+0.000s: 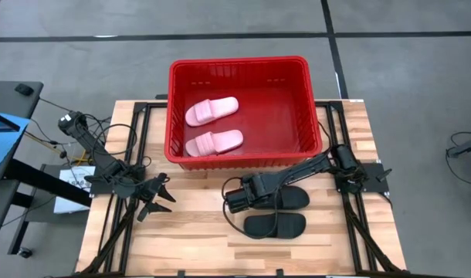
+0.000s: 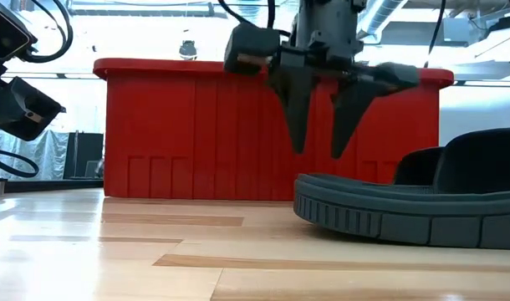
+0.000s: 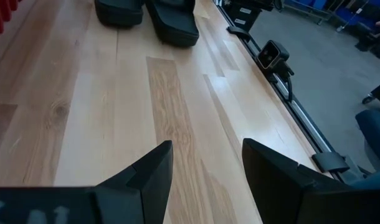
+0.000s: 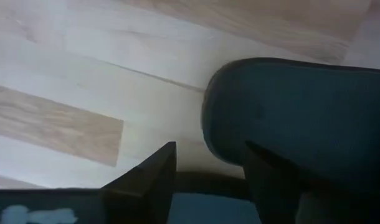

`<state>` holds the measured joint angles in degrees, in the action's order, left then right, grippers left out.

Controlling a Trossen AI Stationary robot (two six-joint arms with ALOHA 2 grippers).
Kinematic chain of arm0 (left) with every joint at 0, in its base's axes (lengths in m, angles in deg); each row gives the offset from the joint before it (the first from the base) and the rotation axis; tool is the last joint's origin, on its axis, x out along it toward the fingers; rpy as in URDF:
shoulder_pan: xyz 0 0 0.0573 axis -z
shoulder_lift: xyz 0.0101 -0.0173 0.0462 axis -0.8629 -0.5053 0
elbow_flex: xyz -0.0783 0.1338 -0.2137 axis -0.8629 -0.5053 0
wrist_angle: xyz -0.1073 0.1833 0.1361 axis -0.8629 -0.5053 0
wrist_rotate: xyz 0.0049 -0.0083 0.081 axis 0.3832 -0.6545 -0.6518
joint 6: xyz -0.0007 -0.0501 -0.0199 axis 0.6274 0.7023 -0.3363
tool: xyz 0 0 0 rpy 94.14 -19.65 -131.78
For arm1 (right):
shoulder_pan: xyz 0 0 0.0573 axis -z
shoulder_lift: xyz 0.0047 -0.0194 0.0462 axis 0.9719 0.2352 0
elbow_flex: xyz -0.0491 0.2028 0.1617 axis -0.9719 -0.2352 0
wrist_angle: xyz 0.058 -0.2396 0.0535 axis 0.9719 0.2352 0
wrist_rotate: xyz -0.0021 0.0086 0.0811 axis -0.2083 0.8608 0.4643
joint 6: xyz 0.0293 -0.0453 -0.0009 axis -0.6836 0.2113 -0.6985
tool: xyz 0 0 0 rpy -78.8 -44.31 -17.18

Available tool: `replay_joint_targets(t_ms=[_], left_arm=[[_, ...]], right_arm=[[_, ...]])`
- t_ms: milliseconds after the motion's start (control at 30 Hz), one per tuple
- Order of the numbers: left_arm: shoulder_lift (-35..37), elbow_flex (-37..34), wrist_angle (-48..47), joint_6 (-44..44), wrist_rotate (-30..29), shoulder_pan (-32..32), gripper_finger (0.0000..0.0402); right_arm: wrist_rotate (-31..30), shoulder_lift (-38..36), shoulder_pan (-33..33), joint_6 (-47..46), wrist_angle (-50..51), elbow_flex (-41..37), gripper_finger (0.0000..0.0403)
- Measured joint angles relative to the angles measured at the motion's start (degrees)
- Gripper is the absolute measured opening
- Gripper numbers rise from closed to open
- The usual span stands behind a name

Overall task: Pick and place slides into bin
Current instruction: Put the top black slide into the red bin

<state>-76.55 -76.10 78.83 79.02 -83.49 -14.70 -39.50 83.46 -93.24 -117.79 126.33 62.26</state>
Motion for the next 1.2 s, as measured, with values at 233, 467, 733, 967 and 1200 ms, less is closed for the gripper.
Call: replay_joint_targets(t_ms=[233, 467, 733, 967, 1200], left_arm=[[0.0, 0.0, -0.04, 0.0, -0.02, 0.0, 0.0183], [0.0, 0.0, -0.07, 0.0, -0.04, 0.0, 0.0183], [0.0, 0.01, -0.09, 0.0, -0.04, 0.0, 0.0183], [0.01, 0.02, -0.09, 0.0, -0.04, 0.0, 0.0183], [0.0, 0.02, -0.11, 0.0, -0.04, 0.0, 0.0183]], right_arm=[[0.02, -0.02, -0.02, -0.79, -10.92, -6.63, 0.0167], [-0.01, -0.61, 0.09, -1.62, -14.47, -12.55, 0.0166], [0.44, -0.84, 0.48, -1.51, -18.71, -16.0, 0.0146], [6.13, 0.66, 1.39, -1.65, -18.91, -15.86, 0.0068], [3.85, 0.83, 1.07, -1.69, -19.59, -15.68, 0.0007]])
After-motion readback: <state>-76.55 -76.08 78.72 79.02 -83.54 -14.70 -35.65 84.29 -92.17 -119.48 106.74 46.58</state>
